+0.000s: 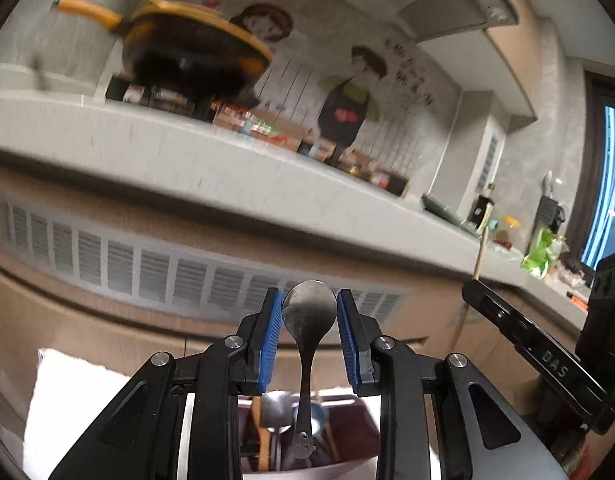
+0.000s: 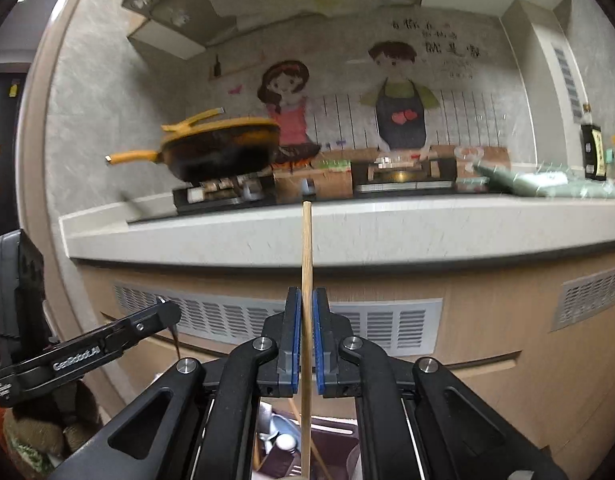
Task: Organize utensils
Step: 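Lift the metal spoon with the left tool while the right tool carries the chopstick over the caddy, then open the left tool dropping the spoon into the caddy while the right tool releases the chopstick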
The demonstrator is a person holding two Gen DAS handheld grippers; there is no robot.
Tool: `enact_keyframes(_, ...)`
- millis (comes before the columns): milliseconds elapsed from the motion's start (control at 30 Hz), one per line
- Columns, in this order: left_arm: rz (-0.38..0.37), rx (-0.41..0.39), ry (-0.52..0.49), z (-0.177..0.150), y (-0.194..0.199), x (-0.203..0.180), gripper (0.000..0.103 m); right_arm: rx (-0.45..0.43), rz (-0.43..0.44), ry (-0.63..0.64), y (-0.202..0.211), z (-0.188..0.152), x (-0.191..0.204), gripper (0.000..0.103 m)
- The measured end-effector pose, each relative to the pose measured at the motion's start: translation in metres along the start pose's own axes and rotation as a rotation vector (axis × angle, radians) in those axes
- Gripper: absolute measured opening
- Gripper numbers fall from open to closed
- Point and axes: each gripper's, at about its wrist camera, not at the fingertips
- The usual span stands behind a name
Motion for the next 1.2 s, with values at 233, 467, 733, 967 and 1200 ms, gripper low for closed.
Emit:
enact_keyframes(233,0.024,0.091,0.023,-0.052,-0.031,0.021,0.029,0.059,-0.053,0.004,-0.035,-0.065,-0.010,0.006)
enact_keyframes(467,0.060,0.158,0.000,-0.083,-0.024,0.016,0.030,0.297,-0.039,-0.069,-0.017,-0.109,-0.023,0.008)
enact_keyframes(733,0.214,0.122,-0.155,-0.098,0.076,-0.013,0.034,0.363,-0.033,-0.092,0.057,-0.123,-0.015,0.012)
enact_keyframes(967,0.371,0.199,-0.226,-0.137,0.159,-0.034,0.034,0.344,0.036,0.011,0.136,-0.132,0.042,0.014)
enact_keyframes(1200,0.379,0.234,-0.225,-0.154,0.212,-0.049,0.034,0.369,0.005,0.037,0.184,-0.143,0.071,0.017)
Point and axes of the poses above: each gripper's, at about its wrist camera, not at the fingertips, and y roughly against the way its jaws point, x to its left, z to its top, and after that the axes turned 11 degrees about -x, right-handed
